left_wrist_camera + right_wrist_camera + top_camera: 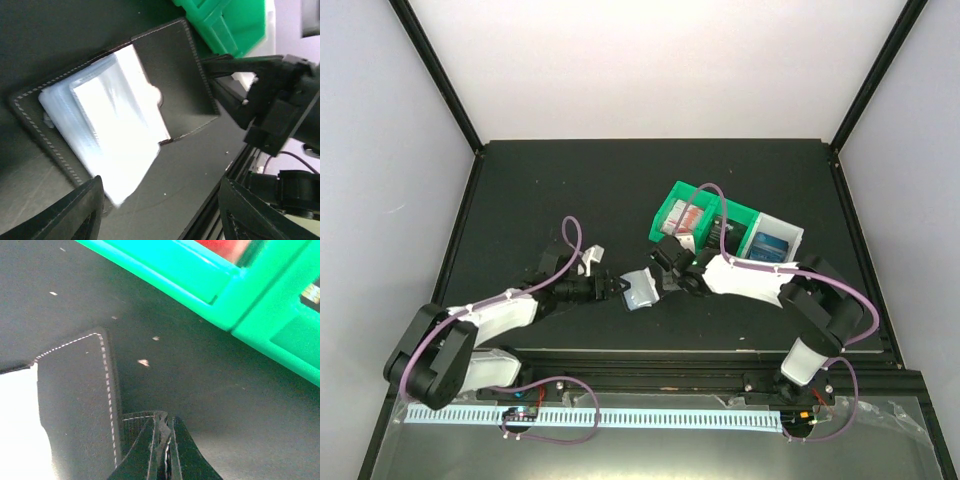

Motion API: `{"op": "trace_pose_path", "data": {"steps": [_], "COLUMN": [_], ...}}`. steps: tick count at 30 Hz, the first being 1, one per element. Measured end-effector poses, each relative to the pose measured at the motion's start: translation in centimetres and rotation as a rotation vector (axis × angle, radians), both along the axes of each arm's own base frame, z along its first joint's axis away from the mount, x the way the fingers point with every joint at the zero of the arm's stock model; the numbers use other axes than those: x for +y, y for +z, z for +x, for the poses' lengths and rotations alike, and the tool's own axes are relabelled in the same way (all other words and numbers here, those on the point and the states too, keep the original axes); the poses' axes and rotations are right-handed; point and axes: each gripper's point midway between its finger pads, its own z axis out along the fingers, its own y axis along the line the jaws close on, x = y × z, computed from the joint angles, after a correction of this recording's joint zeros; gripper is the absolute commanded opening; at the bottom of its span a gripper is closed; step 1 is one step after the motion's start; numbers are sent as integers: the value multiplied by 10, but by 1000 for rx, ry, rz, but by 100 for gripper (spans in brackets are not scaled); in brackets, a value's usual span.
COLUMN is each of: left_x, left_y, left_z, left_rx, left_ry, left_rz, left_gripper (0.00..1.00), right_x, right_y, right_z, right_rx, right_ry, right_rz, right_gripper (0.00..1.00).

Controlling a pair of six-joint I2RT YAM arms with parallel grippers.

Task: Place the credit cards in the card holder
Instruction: Open the card holder at the center of the board.

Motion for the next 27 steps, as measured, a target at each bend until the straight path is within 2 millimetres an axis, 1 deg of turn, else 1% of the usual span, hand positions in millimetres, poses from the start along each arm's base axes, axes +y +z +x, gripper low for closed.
{"op": "trace_pose_path", "data": {"steps": [4, 7, 8, 11, 14, 17, 21, 23, 27], "left_x": [-9, -17, -18, -22, -26, -32, -36, -36, -32], "left_y": [2, -2, -7, -11, -13, -11, -10, -14, -28], "left_z": [4, 8, 8, 8, 7, 8, 15, 19, 23], "left_rx": [9, 38, 55, 73, 78, 73, 54, 56, 80], "left_ry": [-16, -28, -30, -37, -46, -60, -56, -44, -23], "left_rz": [-34, -41, -36, -30, -30, -30, -10, 13, 65], "left_gripper": [60, 56, 56, 54, 46, 44, 44, 46, 47], "right_x": [-18, -30, -34, -32, -31, -29, -25, -23, -18], "right_y": [-15, -30, -34, -35, -35, -35, -35, -35, -34], "right_z": [-7, -17, -20, -22, -22, -21, -20, -20, -20], "right_rx": [11, 36, 39, 26, 19, 15, 9, 9, 13], "right_ry": [-18, -19, -18, -12, -8, -7, -2, 1, 9], "right_rz": [-56, -90, -93, -56, -34, -17, 7, 18, 40], "right_gripper": [1, 1, 1, 1, 1, 1, 1, 1, 1]}}
